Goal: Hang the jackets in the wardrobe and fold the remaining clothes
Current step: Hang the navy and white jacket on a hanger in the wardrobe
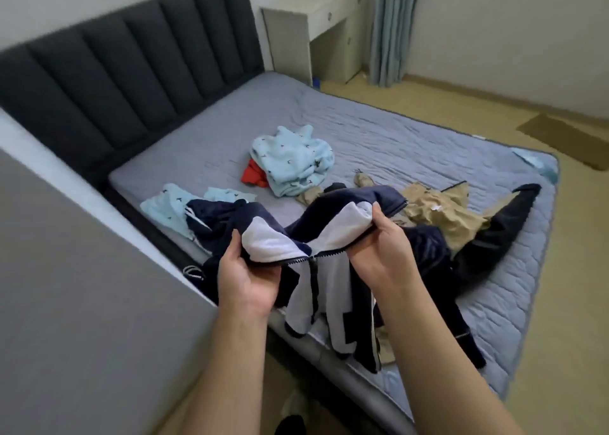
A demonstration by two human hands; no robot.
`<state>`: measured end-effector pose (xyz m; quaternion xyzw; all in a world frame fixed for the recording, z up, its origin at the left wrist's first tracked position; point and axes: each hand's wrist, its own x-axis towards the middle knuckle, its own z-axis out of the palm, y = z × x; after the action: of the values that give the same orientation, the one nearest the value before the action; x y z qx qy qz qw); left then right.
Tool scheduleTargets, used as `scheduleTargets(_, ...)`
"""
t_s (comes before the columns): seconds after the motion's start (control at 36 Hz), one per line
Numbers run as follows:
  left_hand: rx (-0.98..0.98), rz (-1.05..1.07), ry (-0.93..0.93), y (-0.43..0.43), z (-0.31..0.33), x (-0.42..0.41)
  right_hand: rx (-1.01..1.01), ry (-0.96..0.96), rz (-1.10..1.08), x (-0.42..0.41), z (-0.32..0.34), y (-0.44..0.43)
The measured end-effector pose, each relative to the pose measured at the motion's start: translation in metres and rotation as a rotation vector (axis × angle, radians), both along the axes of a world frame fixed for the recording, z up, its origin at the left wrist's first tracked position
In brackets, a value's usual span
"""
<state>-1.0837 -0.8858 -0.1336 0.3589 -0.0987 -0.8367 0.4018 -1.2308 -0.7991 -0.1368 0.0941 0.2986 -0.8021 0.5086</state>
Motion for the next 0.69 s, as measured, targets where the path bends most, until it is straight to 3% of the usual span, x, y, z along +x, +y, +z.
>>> scheduleTargets(0.25,-0.115,0.425,0.023,0.072,0.053,0.142,-0.144,-0.022,0.463,0.126,0.06,0.004)
scheduleTargets(0.44,-0.194,0.794,-0.017,0.153,0.074,0.267,-0.142,0.024,0.864,0.256,0.082,0.017)
scheduleTargets(0.69,-0.198,1.225,0.002,0.32,0.079,0.43,-0.137,0.096,1.31,0.457,0.094,0.115)
